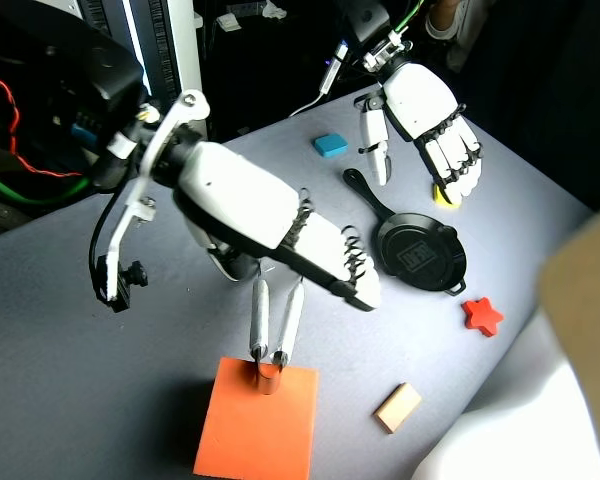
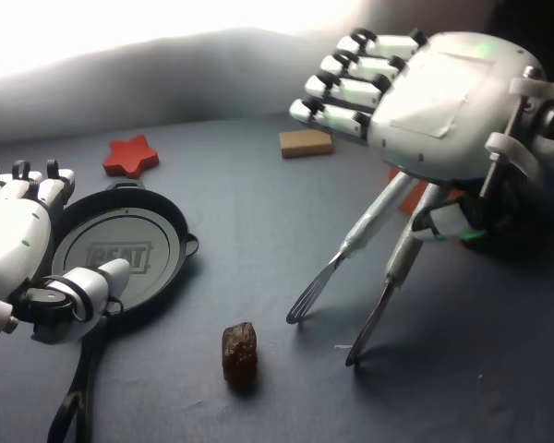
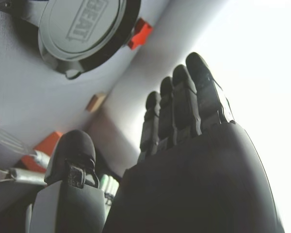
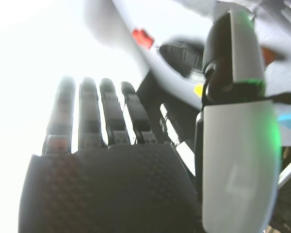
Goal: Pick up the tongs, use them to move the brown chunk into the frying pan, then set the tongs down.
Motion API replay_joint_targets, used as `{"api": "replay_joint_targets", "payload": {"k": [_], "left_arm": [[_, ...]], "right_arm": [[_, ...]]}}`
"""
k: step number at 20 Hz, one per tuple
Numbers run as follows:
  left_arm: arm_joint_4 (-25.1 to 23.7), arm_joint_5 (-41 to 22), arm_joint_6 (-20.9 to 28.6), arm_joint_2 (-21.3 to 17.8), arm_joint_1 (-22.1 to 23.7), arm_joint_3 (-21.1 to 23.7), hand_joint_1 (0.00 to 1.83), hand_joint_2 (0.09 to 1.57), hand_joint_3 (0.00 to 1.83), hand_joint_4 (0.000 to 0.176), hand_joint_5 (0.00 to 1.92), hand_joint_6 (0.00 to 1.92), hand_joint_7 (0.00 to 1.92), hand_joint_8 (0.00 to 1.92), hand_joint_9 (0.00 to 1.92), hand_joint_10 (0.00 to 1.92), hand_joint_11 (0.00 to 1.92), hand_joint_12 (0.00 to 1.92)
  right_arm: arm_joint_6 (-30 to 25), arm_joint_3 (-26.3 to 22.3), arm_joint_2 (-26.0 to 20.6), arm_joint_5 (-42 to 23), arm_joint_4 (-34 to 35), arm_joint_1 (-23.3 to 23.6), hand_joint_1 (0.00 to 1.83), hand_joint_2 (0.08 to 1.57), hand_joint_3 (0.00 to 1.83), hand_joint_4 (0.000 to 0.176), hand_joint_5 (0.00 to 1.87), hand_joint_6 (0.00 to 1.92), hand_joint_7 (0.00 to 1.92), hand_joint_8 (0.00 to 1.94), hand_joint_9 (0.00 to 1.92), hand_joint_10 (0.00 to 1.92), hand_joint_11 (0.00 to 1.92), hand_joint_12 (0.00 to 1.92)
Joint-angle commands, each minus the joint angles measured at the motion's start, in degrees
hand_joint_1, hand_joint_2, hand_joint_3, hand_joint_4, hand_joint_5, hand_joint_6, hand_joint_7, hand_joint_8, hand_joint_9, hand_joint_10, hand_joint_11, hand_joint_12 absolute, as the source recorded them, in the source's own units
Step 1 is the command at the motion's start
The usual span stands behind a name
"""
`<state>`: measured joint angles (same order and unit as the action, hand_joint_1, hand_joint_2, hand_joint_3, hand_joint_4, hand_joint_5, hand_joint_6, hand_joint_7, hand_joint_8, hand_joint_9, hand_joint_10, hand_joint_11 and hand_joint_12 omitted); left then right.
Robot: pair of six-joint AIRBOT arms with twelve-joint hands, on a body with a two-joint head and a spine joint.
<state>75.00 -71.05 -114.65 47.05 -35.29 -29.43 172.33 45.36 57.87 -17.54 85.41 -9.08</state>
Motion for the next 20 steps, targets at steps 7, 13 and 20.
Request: {"api": "replay_joint_targets", "payload": {"k": [7, 13, 20], "left_arm": [[-2.86, -6.31, -0.67, -0.12, 0.33, -0.3, 0.1, 1.32, 0.0, 0.011, 0.1, 0.0, 0.08, 0.0, 0.08, 0.0, 0.0, 0.39], [-2.88, -3.98, -0.42, -0.17, 1.4, 0.03, 0.08, 1.32, 0.0, 0.019, 0.11, 0.01, 0.07, 0.0, 0.08, 0.0, 0.0, 0.45], [-2.86, -2.26, -0.42, -0.1, 2.11, 0.87, 0.17, 1.29, 0.0, 0.014, 0.14, 0.0, 0.11, 0.0, 0.11, 0.01, 0.0, 0.41]], "right_arm": [[0.25, -0.01, -0.11, -0.82, -1.89, 1.64, 1.04, 0.84, 0.0, 0.0, 0.0, 0.0, 0.0, 0.0, 0.0, 0.0, 0.0, 0.0], [0.23, -0.03, 1.41, -4.77, -2.05, 1.43, 1.02, 0.85, 0.0, 0.0, 0.0, 0.0, 0.0, 0.0, 0.0, 0.0, 0.0, 0.0], [-64.53, 4.02, -0.16, 20.37, -57.41, 3.5, 1.06, 0.84, 0.0, 0.0, 0.0, 0.0, 0.0, 0.0, 0.0, 0.0, 0.0, 0.0]]}}
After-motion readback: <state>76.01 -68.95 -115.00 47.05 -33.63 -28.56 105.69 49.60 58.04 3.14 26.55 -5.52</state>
